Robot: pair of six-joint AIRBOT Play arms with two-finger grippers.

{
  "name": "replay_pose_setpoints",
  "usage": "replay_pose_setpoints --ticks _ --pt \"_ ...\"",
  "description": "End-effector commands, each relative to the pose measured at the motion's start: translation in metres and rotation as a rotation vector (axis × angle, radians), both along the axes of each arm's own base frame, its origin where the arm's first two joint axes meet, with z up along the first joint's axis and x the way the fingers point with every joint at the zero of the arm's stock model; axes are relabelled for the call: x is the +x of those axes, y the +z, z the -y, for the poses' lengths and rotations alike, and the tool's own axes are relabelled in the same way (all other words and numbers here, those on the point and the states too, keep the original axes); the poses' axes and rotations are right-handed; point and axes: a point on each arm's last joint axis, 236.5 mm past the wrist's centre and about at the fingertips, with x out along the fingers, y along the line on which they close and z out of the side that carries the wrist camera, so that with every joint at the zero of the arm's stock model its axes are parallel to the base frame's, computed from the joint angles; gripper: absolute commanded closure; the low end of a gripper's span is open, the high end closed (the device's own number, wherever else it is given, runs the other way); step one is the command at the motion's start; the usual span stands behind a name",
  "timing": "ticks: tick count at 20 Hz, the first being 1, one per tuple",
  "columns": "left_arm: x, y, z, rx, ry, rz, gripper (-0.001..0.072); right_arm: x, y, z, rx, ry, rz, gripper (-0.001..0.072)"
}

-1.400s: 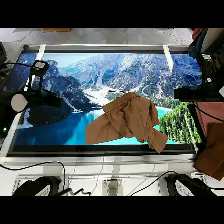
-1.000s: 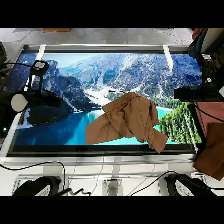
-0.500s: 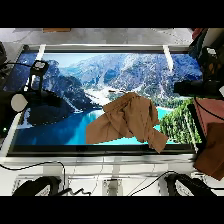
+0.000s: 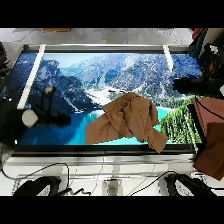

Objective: Fold the clothes and pants, and hang the long-sleeved shirts on hangers.

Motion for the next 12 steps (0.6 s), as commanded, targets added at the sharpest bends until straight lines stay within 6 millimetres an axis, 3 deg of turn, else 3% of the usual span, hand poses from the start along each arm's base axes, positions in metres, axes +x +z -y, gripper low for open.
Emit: replay_pose_setpoints --ticks 1,2,3,6,8,9,12 --pt "-0.055 -0.034 0.051 -0.333 0.109 -0.124 0.0469 0.001 0.001 0.000 -0.016 0.016 0.010 0.0674" --pt "-0.068 -0.044 0.055 -0.372 0.135 -0.149 0.0212 0.001 0.001 0.000 -0.018 0.018 0.010 0.0674" --pt "-0.081 -0.056 0.058 -0.393 0.152 -0.187 0.0075 0.001 0.001 0.000 -0.018 0.018 0.010 0.0674" --pt "-0.112 -0.087 0.059 -0.409 0.184 -0.294 0.0089 0.001 0.001 0.000 -0.017 0.018 0.009 0.0674" --pt "-0.119 -0.095 0.058 -0.398 0.172 -0.308 0.0115 0.001 0.001 -0.001 -0.017 0.018 0.008 0.0674" --pt "-0.118 -0.095 0.058 -0.391 0.150 -0.293 0.0145 0.001 0.001 -0.001 -0.016 0.018 0.008 0.0674" --pt "-0.101 -0.094 0.053 -0.380 0.166 -0.214 0.0145 0.001 0.001 -0.001 -0.015 0.018 0.009 0.0674"
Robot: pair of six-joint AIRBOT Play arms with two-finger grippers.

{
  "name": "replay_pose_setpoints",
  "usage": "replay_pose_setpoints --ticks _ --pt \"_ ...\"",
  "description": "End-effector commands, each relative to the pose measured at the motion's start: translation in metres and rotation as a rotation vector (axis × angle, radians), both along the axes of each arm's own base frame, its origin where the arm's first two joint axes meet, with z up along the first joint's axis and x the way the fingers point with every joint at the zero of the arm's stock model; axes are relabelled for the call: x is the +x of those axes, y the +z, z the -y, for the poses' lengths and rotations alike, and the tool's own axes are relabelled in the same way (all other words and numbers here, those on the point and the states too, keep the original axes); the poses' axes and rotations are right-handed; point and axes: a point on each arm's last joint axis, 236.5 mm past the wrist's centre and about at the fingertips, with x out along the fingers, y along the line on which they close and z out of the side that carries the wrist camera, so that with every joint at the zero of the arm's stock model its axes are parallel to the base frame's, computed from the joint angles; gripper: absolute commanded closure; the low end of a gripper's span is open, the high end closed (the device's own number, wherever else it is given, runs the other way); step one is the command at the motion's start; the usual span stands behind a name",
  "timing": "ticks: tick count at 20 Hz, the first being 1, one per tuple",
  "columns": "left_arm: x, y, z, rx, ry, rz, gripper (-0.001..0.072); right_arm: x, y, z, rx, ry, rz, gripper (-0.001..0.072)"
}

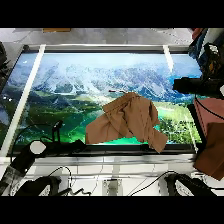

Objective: Fold the clothes and pants, and hang the long-sleeved shirts on hangers.

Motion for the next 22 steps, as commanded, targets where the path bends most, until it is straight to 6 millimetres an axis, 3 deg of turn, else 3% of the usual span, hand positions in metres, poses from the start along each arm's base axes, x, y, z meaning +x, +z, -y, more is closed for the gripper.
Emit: replay_pose_setpoints --ticks 1,3,11,14,16,18,19,20,22 --pt "0.013 -0.003 -0.004 0.007 0.037 0.059 0.0145 0.000 0.000 -0.001 0.002 0.003 0.000 0.0674" --pt "0.019 -0.008 -0.004 0.009 0.042 0.066 0.0145 0.000 0.000 -0.002 0.005 0.004 0.000 0.0674" --pt "0.016 -0.031 0.030 -0.142 -0.023 -0.012 0.0174 -0.001 0.000 -0.004 0.016 0.008 -0.003 0.0674" --pt "0.031 -0.033 0.029 -0.139 0.009 0.029 0.0175 -0.002 0.001 -0.015 0.037 0.030 -0.004 0.0674" --pt "0.037 -0.034 0.025 -0.126 0.033 0.046 0.0178 -0.005 -0.004 -0.034 0.012 0.115 -0.011 0.0674" --pt "0.039 -0.035 0.024 -0.121 0.038 0.050 0.0307 -0.009 -0.015 -0.058 -0.006 0.197 -0.046 0.0674" --pt "0.040 -0.034 0.024 -0.124 0.045 0.051 0.0306 -0.010 -0.023 -0.072 -0.008 0.232 -0.065 0.0674" --pt "0.040 -0.034 0.024 -0.124 0.045 0.051 0.0296 -0.010 -0.031 -0.084 -0.010 0.262 -0.083 0.0674" --pt "0.040 -0.034 0.024 -0.124 0.045 0.051 0.0143 -0.008 -0.047 -0.104 -0.013 0.306 -0.118 0.0674"
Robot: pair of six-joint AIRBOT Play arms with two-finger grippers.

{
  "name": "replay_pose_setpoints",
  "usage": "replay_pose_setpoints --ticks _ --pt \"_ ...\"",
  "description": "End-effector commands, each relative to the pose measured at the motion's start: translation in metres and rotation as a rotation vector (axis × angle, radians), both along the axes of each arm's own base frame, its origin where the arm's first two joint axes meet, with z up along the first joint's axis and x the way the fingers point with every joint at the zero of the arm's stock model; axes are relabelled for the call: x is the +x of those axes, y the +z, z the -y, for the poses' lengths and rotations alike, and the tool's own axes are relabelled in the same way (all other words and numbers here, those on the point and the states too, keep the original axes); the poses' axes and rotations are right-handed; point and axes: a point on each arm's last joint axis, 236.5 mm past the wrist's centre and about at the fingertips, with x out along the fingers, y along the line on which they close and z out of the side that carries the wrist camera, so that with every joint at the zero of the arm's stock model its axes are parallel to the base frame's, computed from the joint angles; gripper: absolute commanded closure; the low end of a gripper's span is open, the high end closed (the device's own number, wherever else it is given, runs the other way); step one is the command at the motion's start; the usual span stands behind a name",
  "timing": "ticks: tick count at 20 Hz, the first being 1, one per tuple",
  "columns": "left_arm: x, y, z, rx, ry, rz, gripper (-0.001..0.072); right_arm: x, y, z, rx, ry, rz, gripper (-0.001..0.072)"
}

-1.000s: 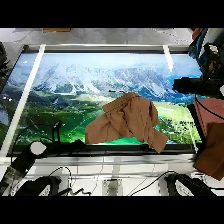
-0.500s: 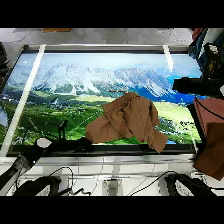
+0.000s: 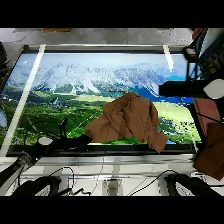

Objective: Fold the clothes and pants, and hang the long-sleeved shirts on hangers.

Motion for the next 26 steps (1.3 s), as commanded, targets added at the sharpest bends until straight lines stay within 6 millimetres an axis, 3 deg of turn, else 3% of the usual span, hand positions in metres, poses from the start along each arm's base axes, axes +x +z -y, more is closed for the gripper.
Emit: replay_pose_setpoints --ticks 1,6,14,16,18,22,25,26 --pt "0.004 -0.001 -0.002 0.010 0.009 0.013 0.0125 -0.001 -0.027 -0.035 -0.017 0.091 -0.060 0.0674" --pt "0.004 0.000 -0.002 0.015 -0.005 0.027 0.0124 0.003 -0.053 -0.042 -0.027 0.105 -0.120 0.0674" --pt "0.031 0.017 -0.002 0.018 0.011 0.098 0.0174 0.007 -0.048 -0.049 0.012 0.102 -0.102 0.0674" --pt "0.027 0.018 0.002 0.011 -0.004 0.091 0.0176 0.006 -0.047 -0.053 0.029 0.105 -0.107 0.0674" --pt "0.022 0.017 0.009 0.011 -0.034 0.091 0.0228 0.005 -0.047 -0.055 0.029 0.112 -0.106 0.0674" --pt "0.015 0.016 0.022 0.028 -0.079 0.108 0.0230 0.000 -0.057 -0.075 0.023 0.157 -0.126 0.0674" --pt "0.016 0.015 0.022 0.037 -0.081 0.118 0.0406 0.000 -0.072 -0.093 0.017 0.190 -0.145 0.0674" --pt "0.016 0.015 0.022 0.037 -0.081 0.118 0.0512 0.002 -0.076 -0.099 0.017 0.196 -0.142 0.0674"
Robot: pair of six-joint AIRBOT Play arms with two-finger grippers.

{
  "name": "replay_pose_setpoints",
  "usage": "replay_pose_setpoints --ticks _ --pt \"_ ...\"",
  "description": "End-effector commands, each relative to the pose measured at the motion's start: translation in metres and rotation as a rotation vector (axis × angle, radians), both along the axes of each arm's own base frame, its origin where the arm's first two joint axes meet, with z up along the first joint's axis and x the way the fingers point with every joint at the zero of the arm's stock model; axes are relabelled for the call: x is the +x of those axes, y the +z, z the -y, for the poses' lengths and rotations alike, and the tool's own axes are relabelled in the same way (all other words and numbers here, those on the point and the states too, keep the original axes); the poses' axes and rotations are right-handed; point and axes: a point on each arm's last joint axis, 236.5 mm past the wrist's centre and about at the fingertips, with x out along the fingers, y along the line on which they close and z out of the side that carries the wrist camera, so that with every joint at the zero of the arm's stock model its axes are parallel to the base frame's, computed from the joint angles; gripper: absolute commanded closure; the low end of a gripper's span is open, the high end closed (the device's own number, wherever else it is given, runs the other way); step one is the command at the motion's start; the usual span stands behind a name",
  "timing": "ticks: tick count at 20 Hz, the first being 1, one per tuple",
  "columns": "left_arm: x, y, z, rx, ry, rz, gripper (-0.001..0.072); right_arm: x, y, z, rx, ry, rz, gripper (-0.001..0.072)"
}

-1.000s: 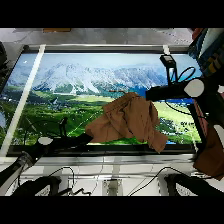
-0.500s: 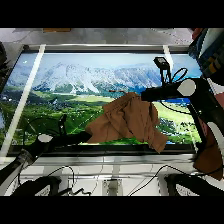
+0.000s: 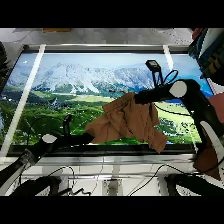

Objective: Fold the clothes and pants, and hang the long-sleeved shirts on hangers.

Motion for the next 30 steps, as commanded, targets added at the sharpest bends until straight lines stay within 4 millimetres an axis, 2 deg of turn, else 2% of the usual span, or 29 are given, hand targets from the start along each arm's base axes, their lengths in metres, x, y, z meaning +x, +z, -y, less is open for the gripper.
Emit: replay_pose_setpoints --ticks 1,2,3,4,5,6,12,14,16,18,21,22,25,27,29,30 --pt "0.001 0.000 0.001 0.010 -0.002 0.012 0.0640 0.005 -0.014 -0.021 0.003 0.027 0.004 0.0673" --pt "0.002 0.000 0.001 0.011 0.000 0.014 0.0690 0.009 -0.017 -0.026 0.008 0.029 0.016 0.0652" --pt "0.004 -0.001 0.000 0.015 0.006 0.018 0.0690 0.015 -0.021 -0.032 0.013 0.028 0.030 0.0584" --pt "0.004 0.000 -0.001 0.016 0.007 0.020 0.0690 0.020 -0.025 -0.036 0.017 0.026 0.042 0.0449" --pt "0.004 0.000 -0.001 0.016 0.008 0.020 0.0690 0.024 -0.032 -0.041 0.017 0.027 0.045 0.0272" --pt "0.005 0.000 0.000 0.015 0.008 0.021 0.0690 0.025 -0.041 -0.046 0.012 0.035 0.036 0.0196" --pt "0.008 0.004 0.001 0.012 0.007 0.031 0.0690 0.001 -0.115 -0.095 -0.100 0.235 -0.047 0.0197" --pt "0.008 0.004 0.001 0.012 0.006 0.030 0.0690 0.000 -0.130 -0.113 -0.129 0.280 -0.041 0.0197" --pt "0.008 0.004 0.001 0.012 0.006 0.030 0.0690 0.002 -0.136 -0.134 -0.133 0.313 -0.017 0.0197" --pt "0.008 0.004 0.001 0.012 0.006 0.030 0.0690 0.008 -0.147 -0.147 -0.149 0.334 -0.009 0.0197" --pt "0.008 0.004 0.001 0.012 0.006 0.030 0.0690 0.013 -0.163 -0.152 -0.155 0.320 -0.033 0.0182" --pt "0.008 0.004 0.001 0.012 0.006 0.030 0.0690 0.014 -0.165 -0.154 -0.155 0.322 -0.035 0.0120" --pt "0.008 0.004 0.001 0.012 0.006 0.030 0.0690 0.019 -0.165 -0.156 -0.166 0.328 0.001 0.0112" --pt "0.008 0.004 0.001 0.011 0.007 0.030 0.0690 0.022 -0.176 -0.151 -0.198 0.332 0.000 0.0115" --pt "0.008 0.004 0.001 0.011 0.007 0.030 0.0690 0.024 -0.188 -0.144 -0.226 0.301 -0.017 0.0128" --pt "0.008 0.004 0.001 0.011 0.007 0.030 0.0690 0.030 -0.191 -0.139 -0.239 0.261 -0.013 0.0225"
